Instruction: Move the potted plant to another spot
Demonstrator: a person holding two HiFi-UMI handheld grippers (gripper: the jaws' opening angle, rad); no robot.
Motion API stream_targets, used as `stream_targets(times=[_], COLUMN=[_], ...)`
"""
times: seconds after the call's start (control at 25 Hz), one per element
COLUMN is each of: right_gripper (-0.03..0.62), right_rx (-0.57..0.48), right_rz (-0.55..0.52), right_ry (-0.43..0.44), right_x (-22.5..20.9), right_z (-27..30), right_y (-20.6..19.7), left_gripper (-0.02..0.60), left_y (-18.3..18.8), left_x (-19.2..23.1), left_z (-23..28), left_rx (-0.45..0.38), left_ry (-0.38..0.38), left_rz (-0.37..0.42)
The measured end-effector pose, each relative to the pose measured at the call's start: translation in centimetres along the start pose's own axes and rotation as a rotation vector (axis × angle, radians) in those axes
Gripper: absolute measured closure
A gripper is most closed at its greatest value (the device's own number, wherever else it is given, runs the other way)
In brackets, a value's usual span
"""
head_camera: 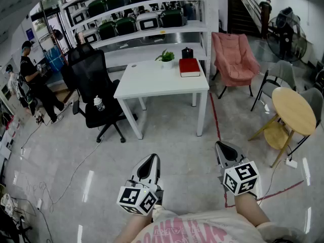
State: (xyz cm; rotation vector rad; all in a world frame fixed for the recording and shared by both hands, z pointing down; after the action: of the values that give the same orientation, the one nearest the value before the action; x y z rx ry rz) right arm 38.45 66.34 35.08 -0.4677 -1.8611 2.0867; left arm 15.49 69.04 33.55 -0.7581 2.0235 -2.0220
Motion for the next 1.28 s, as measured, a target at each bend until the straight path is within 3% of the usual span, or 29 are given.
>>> stream_targets(times=[0.48,0.8,1.0,1.28], right_gripper=[0.582,0.582,0.582,0.582], right_rx=[-0.006,-0.001,0.034,0.037], right_rz=[0.003,0.181,0.141,0.156], right_ry=[-0.009,0.012,-0.028,-0.088], right_x=[-1.6,-2.6,-3.7,-5.9], right_z=[0.7,3.9,8.2,16.4], right_y=[-0.6,-1.1,-1.1,1.0], left_gripper=[0.557,0.557,0.557,0.557], left_y=[-1.1,-1.9,-2.0,0.8], left_x=[-0.4,2.8,5.8,11.7], left_z=[1.7,2.9,7.0,16.0], left_rx=[0.002,0.035,0.047,0.032], left_ry=[-0.026,0.001,-0.034,-0.105], left_rz=[-0.014,-0.066,-0.077,-0.059])
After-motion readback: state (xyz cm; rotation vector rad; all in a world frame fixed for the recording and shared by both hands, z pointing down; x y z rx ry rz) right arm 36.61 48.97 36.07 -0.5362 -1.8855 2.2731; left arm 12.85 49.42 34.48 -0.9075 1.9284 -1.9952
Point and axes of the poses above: the fingertips, and each gripper's own axes: z forward along the fingers, x to its left, y out of its top, the point moved 2 cm from there along -z, backward along the fingers, and after that the axes turned 2 degrees about -x, right-handed, at the moved point
